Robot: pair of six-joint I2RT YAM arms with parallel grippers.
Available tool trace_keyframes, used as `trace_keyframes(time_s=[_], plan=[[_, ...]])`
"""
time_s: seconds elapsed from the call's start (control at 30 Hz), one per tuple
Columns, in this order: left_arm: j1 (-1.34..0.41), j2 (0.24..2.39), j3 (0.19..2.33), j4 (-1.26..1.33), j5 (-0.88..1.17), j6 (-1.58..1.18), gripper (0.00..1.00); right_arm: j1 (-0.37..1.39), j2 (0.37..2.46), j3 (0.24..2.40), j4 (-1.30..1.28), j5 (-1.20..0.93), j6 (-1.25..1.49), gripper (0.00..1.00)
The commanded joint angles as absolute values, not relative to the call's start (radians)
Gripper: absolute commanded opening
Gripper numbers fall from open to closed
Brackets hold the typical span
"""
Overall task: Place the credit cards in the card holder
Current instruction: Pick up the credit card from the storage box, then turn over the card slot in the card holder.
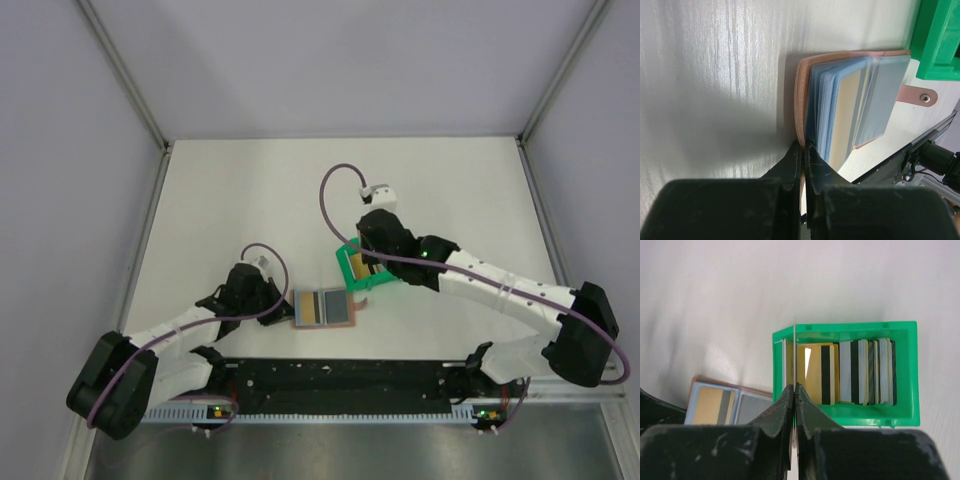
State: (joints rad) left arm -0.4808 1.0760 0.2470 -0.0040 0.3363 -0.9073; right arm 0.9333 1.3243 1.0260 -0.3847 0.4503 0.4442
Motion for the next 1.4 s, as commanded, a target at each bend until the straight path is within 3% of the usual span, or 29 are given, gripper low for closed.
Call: trace_keyframes(time_s=[0.0,0.17,0.37,0.53,0.73,0.9,1.2,1.37], plan=[[-0.483,1.091,0.233,-0.032,0.293,-0.893,0.00,0.940,1.353,1.202,-0.644,0.508,0.688,0.00],[-0.483,1.095,0.244,-0.035,0.299,-0.888,0.00,0.998,1.491,1.371,-0.952,0.639,0.825,0.00],[-0.483,1.094,0.250,-0.054,0.296,-0.885,0.00,1.037,1.588,1.451,-1.060,0.701,0.876,0.00],[-0.483,1.089,0.249,-0.058,0.298,-0.890,0.00,1.025,1.551,1.408,-1.103,0.772,0.931,0.00],[-0.483,1.091,0.245,-0.057,0.296,-0.885,0.00,0.859,1.419,1.264,-1.106,0.750,0.927,0.00],[-0.483,1.092,0.249,-0.055,0.294,-0.884,0.00,0.715,1.338,1.143,-1.040,0.723,0.855,0.00],[-0.483,1.097,0.242,-0.049,0.296,-0.885,0.00,0.483,1.209,0.850,-0.686,0.427,0.701,0.00],[-0.483,1.095,0.239,-0.048,0.296,-0.885,0.00,0.439,1.212,0.767,-0.595,0.387,0.681,0.00]])
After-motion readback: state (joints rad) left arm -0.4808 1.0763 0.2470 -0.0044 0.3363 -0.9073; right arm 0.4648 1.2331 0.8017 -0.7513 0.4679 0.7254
